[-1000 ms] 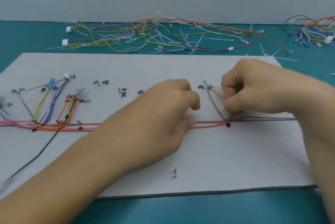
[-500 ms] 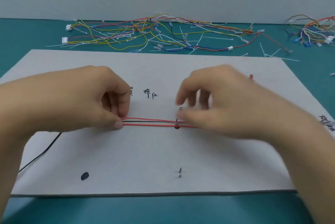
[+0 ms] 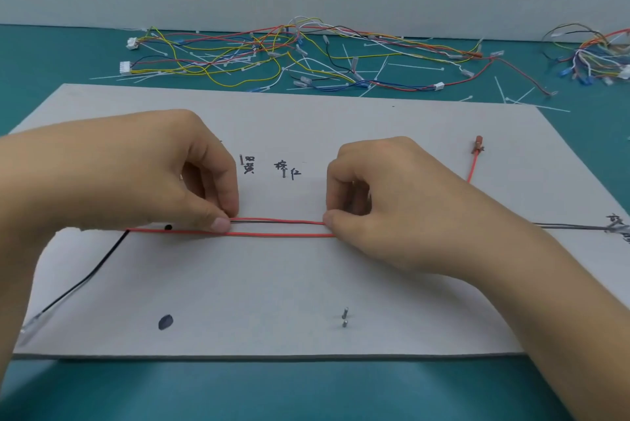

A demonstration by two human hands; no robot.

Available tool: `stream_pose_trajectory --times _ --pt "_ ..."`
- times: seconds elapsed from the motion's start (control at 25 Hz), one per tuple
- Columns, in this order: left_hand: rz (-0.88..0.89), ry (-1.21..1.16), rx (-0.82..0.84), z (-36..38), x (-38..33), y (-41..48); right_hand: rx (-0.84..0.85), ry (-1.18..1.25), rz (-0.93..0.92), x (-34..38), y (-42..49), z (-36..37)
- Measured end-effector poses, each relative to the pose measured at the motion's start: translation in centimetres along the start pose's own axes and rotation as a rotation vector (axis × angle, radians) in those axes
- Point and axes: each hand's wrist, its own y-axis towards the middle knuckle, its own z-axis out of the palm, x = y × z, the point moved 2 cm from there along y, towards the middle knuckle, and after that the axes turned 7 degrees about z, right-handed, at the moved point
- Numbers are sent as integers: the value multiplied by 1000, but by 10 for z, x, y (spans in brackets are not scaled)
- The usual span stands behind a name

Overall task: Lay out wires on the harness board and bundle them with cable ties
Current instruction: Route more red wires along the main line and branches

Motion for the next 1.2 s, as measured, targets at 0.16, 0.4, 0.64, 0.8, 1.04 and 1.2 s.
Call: stream_pose_trajectory --times 0.16,0.4,0.64,0.8,1.04,1.2 --pt "-20 22 -38 2 -1 3 18 -5 -13 2 1 -3" --pt "94 118 -172 19 -22 12 72 -107 -11 -3 1 -17" --pt "305 44 -286 41 -63 31 133 -246 283 -51 -2 -62" --pt "210 -2 -341 6 -26 9 136 -220 285 -54 1 -57" --pt "-29 41 -198 -20 27 -4 -9 2 19 -15 0 -27" --pt "-135 13 -116 -27 38 -22 20 5 -67 -6 2 -5"
